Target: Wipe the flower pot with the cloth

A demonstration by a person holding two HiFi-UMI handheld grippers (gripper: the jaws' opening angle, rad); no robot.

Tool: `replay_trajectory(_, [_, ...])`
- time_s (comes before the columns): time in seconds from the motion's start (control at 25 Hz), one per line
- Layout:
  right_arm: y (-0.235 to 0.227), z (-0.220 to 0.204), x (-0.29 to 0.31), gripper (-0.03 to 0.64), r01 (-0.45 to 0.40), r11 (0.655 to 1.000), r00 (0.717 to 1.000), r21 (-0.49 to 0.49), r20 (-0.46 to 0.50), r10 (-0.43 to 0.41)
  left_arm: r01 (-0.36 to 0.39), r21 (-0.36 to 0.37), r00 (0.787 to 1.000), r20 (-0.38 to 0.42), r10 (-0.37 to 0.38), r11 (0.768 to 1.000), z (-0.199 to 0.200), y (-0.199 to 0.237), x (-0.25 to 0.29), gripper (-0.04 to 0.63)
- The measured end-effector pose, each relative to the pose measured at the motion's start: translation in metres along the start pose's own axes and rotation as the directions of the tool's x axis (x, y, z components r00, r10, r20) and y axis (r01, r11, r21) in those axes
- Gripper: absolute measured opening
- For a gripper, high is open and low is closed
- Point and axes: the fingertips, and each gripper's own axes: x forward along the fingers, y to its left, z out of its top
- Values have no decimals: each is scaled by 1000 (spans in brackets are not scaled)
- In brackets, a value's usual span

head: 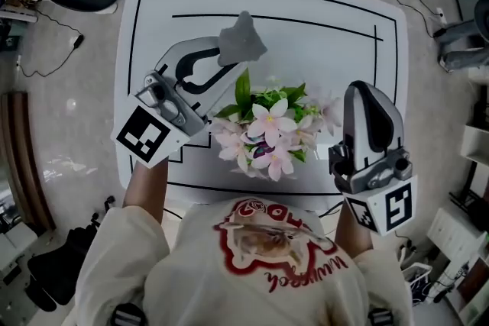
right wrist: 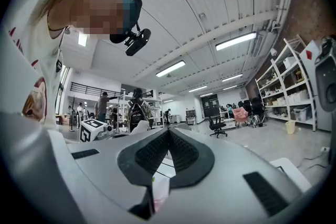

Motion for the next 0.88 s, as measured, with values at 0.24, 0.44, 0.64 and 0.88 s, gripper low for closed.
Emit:
replay_trajectory(0.24, [-7, -10, 4, -1, 1, 1000, 1000, 11, -10, 0, 119, 3, 993, 24, -119, 993, -16, 1, 22, 58])
replay_trajectory(0.44, [-10, -17, 12, 0, -7, 1000, 1000, 17, -29, 7, 224, 18, 974, -5, -224, 974, -35, -9, 40, 57])
replay_trajectory(0.64, [-13, -21, 16, 0, -2, 1000, 999, 20, -37, 3, 342, 14, 939, -30, -342, 940, -55, -19, 52, 58])
replay_trajectory(0.88, [-15, -30, 20, 0, 4, 999, 998, 35, -60, -2, 452, -8, 889, -74, -452, 892, -79, -29, 65, 58])
